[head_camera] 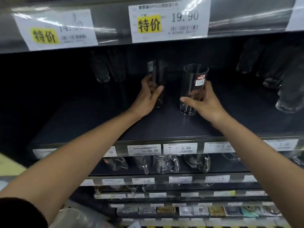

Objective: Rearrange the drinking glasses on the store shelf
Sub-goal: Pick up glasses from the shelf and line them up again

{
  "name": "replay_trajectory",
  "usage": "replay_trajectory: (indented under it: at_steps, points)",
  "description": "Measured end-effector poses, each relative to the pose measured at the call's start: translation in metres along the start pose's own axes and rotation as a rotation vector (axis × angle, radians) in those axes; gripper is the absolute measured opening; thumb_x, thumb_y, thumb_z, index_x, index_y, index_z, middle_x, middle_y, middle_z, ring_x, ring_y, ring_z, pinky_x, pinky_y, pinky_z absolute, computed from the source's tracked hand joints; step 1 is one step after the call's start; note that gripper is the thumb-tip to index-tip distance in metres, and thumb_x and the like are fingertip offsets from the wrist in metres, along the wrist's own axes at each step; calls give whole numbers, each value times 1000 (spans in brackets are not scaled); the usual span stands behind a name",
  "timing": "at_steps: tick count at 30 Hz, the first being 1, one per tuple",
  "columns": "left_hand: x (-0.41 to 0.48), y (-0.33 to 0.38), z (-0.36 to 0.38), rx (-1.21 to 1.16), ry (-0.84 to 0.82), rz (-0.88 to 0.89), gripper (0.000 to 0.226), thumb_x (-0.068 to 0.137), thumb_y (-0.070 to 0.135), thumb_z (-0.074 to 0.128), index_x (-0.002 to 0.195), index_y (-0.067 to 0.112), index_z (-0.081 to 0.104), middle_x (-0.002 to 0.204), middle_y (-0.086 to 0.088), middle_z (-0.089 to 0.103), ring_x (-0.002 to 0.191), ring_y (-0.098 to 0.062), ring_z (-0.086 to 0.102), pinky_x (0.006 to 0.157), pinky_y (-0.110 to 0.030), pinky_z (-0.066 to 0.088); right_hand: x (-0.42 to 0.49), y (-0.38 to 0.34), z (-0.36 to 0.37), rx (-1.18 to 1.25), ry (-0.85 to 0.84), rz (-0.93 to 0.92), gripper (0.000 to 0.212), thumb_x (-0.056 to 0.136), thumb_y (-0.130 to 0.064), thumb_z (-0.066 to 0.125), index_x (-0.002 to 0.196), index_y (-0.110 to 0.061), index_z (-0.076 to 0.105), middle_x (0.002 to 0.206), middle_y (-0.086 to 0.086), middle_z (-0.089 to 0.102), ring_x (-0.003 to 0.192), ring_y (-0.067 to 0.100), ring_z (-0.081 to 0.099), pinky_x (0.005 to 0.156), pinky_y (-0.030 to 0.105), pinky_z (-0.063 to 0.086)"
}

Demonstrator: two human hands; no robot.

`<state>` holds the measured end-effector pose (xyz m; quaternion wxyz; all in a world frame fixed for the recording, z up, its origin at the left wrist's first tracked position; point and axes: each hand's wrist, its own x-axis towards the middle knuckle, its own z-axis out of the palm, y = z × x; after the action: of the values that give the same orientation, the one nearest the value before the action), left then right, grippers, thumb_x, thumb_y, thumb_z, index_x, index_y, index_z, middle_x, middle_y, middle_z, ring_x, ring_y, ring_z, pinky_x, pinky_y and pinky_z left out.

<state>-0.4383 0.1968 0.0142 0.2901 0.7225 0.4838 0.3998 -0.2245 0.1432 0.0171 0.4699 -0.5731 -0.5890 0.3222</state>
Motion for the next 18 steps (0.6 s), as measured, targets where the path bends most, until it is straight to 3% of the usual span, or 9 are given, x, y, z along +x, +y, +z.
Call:
replay_trajectory:
  at_steps: [4,8,11,14,18]
  points:
    - [15,-12,2,13,1,-3,70,103,42,43,154,10,7,129,1,47,114,-7,50,89,-9,38,10,2,9,12,39,-4,72,77,-36,82,133,-32,38,107,-7,65,104,12,64,99,41,52]
    - [31,-25,5,-41,63,-9,70,101,42,48,154,13,12,128,-1,51,102,1,53,80,-4,39,15,3,18,6,72,-19,70,80,-33,80,135,-29,37,109,-7,65,105,12,64,99,39,51]
    - [49,-35,6,-113,110,-15,72,98,42,55,153,14,18,136,-2,53,108,-2,55,85,-5,41,17,7,23,16,104,-41,70,80,-33,80,135,-29,39,107,-7,66,104,11,64,99,38,52]
    - [74,-44,9,-196,176,-63,66,93,40,64,146,17,32,123,3,58,99,1,58,80,-7,45,18,11,25,42,125,-56,66,80,-31,80,133,-28,41,104,-8,66,102,10,64,96,36,52]
    - [106,-55,11,-301,238,-115,61,84,39,76,126,9,44,114,-3,62,102,-16,65,83,-34,60,19,12,25,66,124,-59,63,79,-31,81,130,-31,43,106,-8,66,101,8,64,93,30,52]
